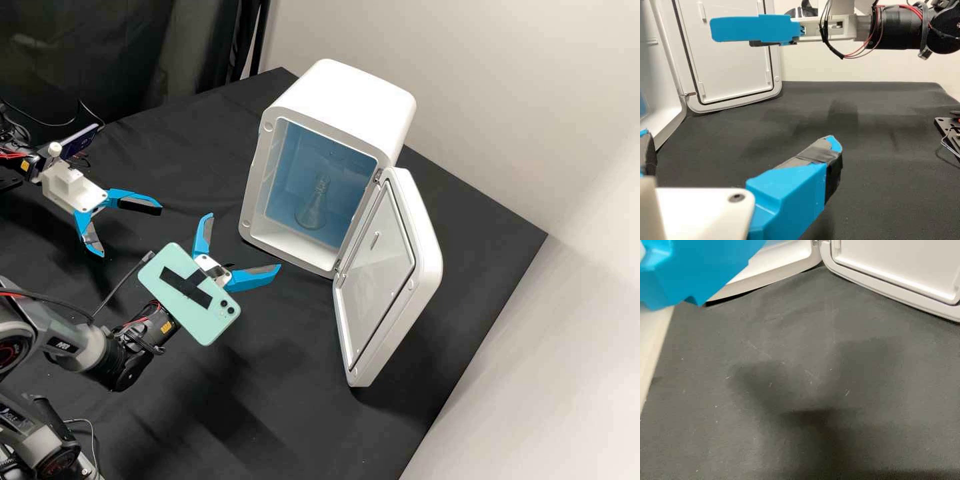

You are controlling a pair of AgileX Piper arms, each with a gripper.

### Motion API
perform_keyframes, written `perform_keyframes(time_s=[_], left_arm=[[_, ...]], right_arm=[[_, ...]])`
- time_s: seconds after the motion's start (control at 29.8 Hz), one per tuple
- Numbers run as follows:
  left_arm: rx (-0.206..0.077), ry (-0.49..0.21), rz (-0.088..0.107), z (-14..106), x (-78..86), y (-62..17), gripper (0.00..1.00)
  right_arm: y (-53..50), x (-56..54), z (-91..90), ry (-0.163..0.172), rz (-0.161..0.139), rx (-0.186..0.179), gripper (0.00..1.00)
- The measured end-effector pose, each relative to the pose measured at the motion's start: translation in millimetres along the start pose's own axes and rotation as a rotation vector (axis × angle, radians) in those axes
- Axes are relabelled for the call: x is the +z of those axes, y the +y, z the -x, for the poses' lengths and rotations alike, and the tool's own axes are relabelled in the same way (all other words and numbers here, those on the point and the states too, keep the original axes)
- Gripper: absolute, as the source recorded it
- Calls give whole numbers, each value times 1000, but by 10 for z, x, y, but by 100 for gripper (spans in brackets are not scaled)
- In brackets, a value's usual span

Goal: Place the flask in the incubator

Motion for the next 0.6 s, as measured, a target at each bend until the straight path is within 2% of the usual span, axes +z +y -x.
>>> perform_keyframes(time_s=[0.17,0.6], left_arm=[[0,0,0,0,0,0,100],[-8,1,4,21,5,-21,100]], right_arm=[[0,-4,9,5,-16,-4,100],[0,-4,9,4,-16,-4,100]])
